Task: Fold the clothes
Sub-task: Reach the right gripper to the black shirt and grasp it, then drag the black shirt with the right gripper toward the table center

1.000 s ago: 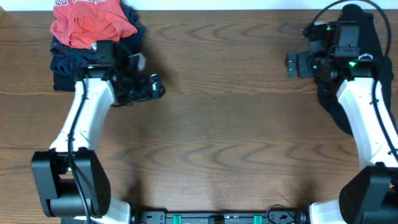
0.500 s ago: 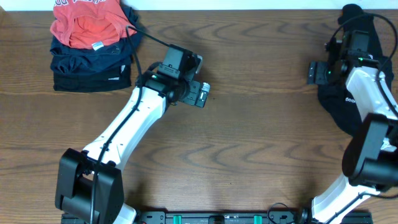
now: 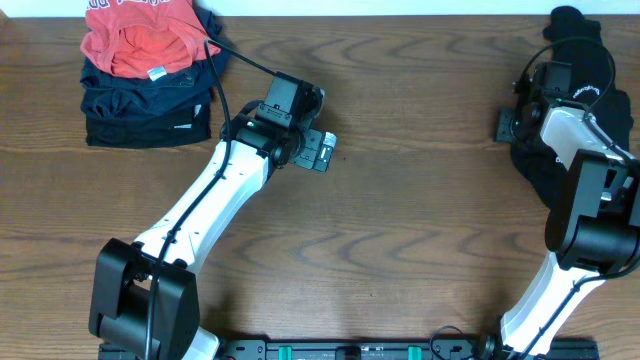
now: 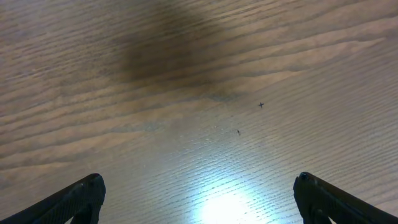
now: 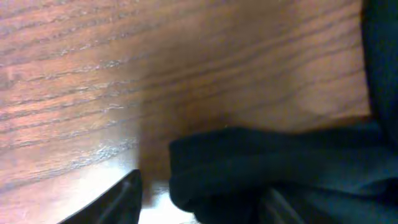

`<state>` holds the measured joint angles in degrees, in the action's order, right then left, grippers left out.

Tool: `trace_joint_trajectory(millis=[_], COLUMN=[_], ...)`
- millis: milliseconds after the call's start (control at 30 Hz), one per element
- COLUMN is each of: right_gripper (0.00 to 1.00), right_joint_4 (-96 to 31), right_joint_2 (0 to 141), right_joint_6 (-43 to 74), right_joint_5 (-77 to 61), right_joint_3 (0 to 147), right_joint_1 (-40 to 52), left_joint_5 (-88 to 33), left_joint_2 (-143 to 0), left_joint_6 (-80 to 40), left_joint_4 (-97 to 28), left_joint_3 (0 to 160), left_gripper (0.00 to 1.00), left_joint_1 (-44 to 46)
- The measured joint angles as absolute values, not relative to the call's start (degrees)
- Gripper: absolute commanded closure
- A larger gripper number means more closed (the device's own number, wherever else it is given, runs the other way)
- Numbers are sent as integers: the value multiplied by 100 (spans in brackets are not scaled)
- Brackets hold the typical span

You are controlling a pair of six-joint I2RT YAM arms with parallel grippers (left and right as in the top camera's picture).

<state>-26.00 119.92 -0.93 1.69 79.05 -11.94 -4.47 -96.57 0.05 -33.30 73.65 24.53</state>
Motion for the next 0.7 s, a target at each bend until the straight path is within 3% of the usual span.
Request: trace_joint_trajectory(millis=[133,467,700], right_gripper=[99,99,99], right_joint_4=[-2541,-2851,-3826], right_joint_2=[12040,11985,11260], right_joint_6=[-47,95,108], right_joint_5=[338,-211,-574], right_joint_3=[7940,8036,8652], right_joint_1=[-1194,-1076,-43], left_joint_5=[-440,-395,-381], left_joint_2=[-9657,-9535,-8482], left_joint_6=[5,-12,-143], left_joint_4=[-3330,-3197,-3380], left_joint_3=[7365,7365,7365], left_gripper=[2,2,2], left_joint_1=[2453,2379,1570])
